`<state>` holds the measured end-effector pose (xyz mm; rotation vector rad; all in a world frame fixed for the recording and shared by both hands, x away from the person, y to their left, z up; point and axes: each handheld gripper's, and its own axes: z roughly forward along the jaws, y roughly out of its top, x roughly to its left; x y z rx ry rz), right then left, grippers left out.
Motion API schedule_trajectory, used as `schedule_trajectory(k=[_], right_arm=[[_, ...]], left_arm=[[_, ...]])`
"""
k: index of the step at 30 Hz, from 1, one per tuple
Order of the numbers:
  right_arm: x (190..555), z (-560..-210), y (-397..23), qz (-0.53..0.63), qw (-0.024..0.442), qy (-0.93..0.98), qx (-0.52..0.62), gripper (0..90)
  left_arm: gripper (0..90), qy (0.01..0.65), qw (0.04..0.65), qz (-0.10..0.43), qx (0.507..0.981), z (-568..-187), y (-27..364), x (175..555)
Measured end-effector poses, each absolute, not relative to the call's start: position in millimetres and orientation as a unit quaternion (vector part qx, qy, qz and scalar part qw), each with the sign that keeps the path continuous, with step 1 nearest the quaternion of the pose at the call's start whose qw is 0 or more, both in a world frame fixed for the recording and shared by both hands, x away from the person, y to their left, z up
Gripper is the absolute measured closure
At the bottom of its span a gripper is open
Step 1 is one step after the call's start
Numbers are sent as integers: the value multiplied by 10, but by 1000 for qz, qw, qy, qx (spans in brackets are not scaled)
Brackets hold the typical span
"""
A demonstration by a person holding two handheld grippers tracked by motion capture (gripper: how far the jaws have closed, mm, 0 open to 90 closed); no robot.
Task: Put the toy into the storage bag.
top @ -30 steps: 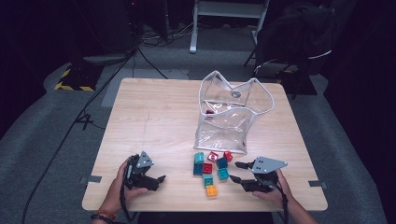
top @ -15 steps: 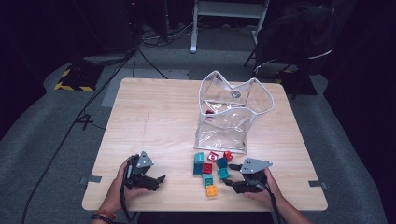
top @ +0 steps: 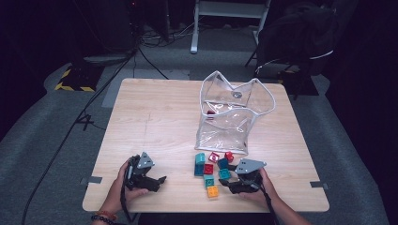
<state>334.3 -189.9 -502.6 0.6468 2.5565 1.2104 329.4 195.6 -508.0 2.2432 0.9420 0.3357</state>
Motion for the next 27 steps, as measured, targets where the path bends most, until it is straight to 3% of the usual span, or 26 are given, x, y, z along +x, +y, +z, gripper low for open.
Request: schedule_trajectory(k=[6,12,27], right_arm=[[3348,-5051,-1848,405,126,878,222,386],[3330,-5061,-1838,402,136,878,223,470],[3300,-5011,-1939,411,140,871,228,474]], left_arm=[[53,361,336,130,860,-5079,1957,3293],[54,361,336,130,860,-5079,1957,3293],[54,361,336,129,860,-5079,1957,3293]])
